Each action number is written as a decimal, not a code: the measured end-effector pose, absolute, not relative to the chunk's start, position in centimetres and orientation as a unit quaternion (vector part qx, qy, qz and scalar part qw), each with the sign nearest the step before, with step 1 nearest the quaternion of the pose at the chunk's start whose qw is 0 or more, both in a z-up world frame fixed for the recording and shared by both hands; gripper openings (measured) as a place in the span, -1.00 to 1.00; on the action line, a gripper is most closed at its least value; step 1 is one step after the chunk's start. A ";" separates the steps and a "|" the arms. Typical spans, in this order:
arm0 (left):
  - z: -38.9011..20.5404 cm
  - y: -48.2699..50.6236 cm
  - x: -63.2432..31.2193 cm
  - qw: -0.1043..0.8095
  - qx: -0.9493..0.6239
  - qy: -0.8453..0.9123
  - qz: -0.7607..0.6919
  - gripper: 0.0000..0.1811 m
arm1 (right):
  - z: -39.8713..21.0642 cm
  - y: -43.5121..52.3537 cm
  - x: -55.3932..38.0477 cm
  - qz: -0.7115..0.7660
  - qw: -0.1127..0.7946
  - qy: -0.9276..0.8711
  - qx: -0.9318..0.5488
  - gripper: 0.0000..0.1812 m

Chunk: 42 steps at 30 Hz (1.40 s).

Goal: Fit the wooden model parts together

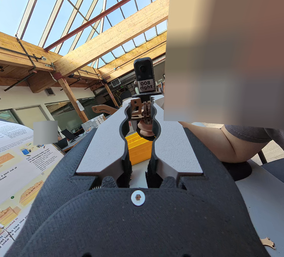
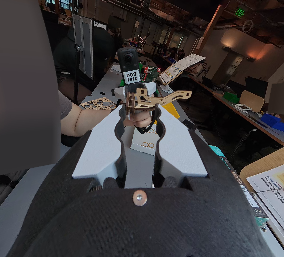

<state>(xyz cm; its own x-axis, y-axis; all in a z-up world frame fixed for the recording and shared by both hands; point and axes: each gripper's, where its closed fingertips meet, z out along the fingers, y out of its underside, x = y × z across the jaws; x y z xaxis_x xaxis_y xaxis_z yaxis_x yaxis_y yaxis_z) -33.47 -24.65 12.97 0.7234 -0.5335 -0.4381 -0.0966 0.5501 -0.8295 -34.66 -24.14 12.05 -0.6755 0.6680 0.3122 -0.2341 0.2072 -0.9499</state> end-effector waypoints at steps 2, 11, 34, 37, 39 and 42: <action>13.0 -24.6 -33.5 0.810 -0.454 0.346 -0.135 -0.75 | 12.0 -24.2 -34.6 0.608 0.372 -0.684 -0.157 -0.60; 13.2 -25.1 -33.2 0.811 -0.446 0.352 -0.141 -0.76 | 12.0 -24.5 -34.6 0.588 0.400 -0.689 -0.141 -0.61; 13.2 -24.8 -33.5 0.812 -0.452 0.342 -0.140 -0.76 | 11.8 -24.1 -35.1 0.590 0.405 -0.683 -0.143 -0.64; 13.1 -24.6 -33.6 0.812 -0.454 0.340 -0.136 -0.76 | 11.7 -24.0 -35.2 0.589 0.407 -0.684 -0.144 -0.65; 13.2 -24.6 -33.8 0.814 -0.454 0.335 -0.136 -0.76 | 11.8 -23.9 -35.3 0.594 0.405 -0.679 -0.148 -0.65; 13.1 -24.3 -34.2 0.811 -0.466 0.329 -0.130 -0.75 | 11.6 -23.7 -35.7 0.610 0.381 -0.675 -0.164 -0.63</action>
